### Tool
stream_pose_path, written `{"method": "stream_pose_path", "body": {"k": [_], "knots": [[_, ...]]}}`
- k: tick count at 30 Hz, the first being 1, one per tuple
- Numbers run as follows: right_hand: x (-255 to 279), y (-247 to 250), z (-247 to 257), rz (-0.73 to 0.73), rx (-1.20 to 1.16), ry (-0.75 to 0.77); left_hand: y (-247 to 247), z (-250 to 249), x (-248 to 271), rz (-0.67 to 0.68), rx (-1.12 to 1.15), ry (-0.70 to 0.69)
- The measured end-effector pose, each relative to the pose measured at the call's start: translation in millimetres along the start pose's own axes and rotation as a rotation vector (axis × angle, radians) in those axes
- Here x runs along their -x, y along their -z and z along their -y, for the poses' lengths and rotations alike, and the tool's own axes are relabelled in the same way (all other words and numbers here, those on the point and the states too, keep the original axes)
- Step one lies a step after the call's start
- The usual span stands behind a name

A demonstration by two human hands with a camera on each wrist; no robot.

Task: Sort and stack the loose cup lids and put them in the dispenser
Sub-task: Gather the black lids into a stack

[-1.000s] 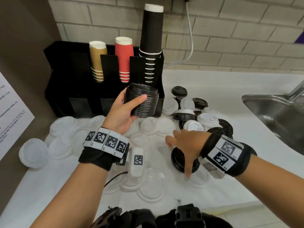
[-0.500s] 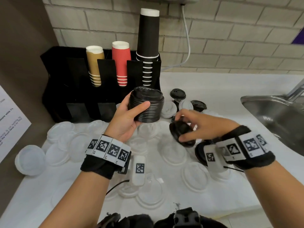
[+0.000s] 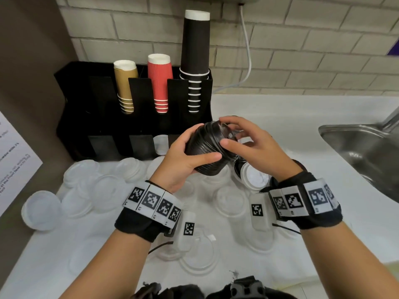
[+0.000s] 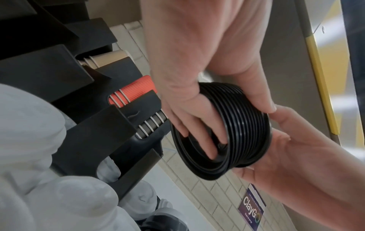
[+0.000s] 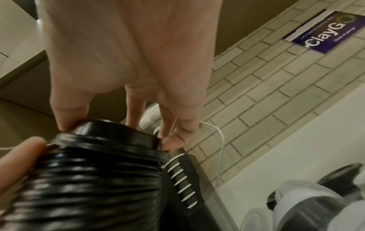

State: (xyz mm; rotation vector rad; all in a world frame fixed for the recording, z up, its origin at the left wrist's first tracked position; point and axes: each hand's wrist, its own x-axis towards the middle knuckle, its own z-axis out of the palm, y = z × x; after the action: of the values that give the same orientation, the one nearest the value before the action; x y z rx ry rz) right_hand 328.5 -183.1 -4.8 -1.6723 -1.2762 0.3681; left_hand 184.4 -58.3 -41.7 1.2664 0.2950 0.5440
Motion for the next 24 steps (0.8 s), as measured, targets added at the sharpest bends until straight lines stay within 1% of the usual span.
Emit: {"method": "stream_pose_path", "body": {"k": [2,7,10,13,18,21,24], "knots": [[-4,3,2,0.031,0.025,-0.010,0,-1,1,0.022,-0.046,0.003],[-13,12,5,0.189,0.075,-0.024,3,-4,2,0.072,-0.106,0.026],[-15,14,6,0.236,0.105,-0.030,4,-5,2,0.077,-0.112,0.034],[-16,14,5,0.240,0.108,-0.022,3,-3,3,0.064,-0.093,0.034],[-17,13,4,0.205,0.098,0.006,0,-2,2,0.045,-0.053,0.032],[-16,14,4,0.189,0.101,0.015,0,-2,1,0.069,-0.042,0.030],[-14,14,7,0.229,0.155,0.042,-3,0,-1,0.101,-0.033,0.040]]}}
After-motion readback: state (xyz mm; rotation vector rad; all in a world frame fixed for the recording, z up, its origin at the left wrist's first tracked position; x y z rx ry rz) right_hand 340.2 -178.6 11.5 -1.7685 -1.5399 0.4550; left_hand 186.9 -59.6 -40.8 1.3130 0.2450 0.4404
